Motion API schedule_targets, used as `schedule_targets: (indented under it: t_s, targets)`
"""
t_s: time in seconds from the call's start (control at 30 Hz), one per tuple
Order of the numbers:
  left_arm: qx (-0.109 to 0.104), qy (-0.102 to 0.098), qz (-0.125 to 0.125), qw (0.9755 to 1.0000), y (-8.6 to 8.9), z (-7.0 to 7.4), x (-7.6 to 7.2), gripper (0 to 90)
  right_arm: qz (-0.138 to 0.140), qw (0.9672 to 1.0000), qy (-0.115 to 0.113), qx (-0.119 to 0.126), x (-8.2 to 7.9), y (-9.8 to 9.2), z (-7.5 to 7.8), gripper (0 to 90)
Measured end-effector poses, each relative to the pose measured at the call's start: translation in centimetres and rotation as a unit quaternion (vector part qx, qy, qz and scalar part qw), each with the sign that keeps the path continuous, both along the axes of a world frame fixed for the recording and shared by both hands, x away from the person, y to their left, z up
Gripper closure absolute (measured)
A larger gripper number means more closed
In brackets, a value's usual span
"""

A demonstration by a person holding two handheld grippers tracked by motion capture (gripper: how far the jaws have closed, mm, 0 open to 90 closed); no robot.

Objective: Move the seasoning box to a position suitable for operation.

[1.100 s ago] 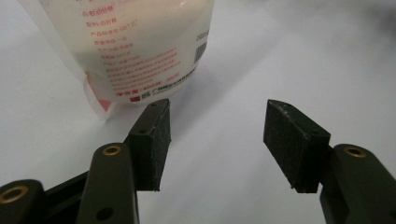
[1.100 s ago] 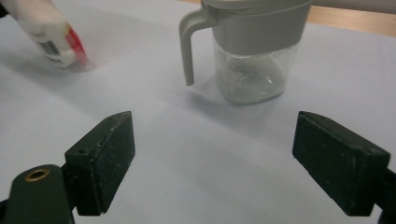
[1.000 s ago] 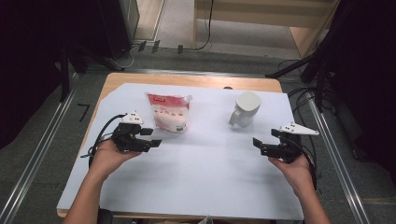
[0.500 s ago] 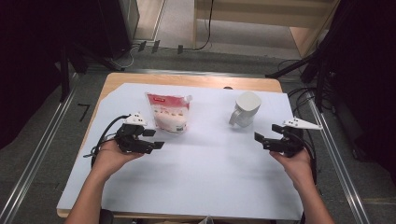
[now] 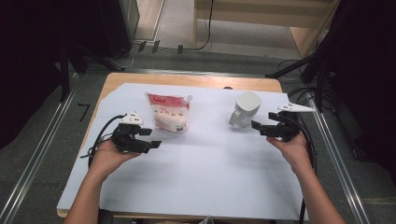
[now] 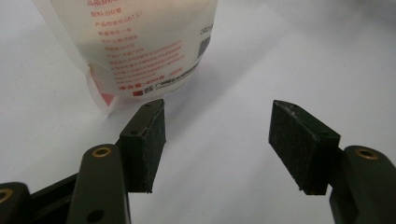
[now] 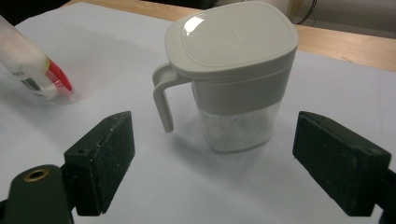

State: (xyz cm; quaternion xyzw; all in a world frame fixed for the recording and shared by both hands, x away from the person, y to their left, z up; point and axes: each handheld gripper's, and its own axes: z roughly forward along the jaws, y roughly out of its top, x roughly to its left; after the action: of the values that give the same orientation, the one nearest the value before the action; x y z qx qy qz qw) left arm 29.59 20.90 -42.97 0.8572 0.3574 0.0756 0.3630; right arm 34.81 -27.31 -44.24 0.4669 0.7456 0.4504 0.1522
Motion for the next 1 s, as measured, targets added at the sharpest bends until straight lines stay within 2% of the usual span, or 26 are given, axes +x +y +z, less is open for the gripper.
schedule_targets:
  t_s: [0.2,0.27,0.4,0.5,0.63,0.83,1.0]
  targets:
    - [-0.005,-0.008,0.003,1.0,0.1,-0.1,-0.1,37.3,0.006,0.9998,-0.002,-0.017,1.4,0.6,0.2,8.4]
    - [-0.003,-0.007,0.0,1.0,0.2,-0.1,0.0,37.3,0.005,0.9995,-0.001,-0.03,1.7,0.8,0.1,5.2]
    - [-0.005,-0.006,0.003,1.0,0.2,-0.1,0.0,37.4,0.01,0.9996,0.0,-0.025,2.8,1.2,0.0,3.3]
    - [-0.004,-0.006,0.0,1.0,0.2,-0.1,0.0,37.4,0.006,0.9992,0.004,-0.039,3.5,1.7,0.0,2.8]
    - [-0.006,-0.004,-0.001,1.0,0.1,-0.2,0.0,37.3,0.017,0.9986,0.009,-0.049,4.5,2.4,-0.3,2.3]
    - [-0.003,-0.002,-0.005,1.0,0.2,-0.1,0.1,37.3,0.024,0.9974,0.017,-0.066,5.3,2.4,-1.8,0.7]
    - [-0.007,-0.006,-0.002,1.0,0.3,-0.2,0.0,37.3,0.028,0.9982,0.011,-0.052,5.8,2.2,-3.0,0.4]
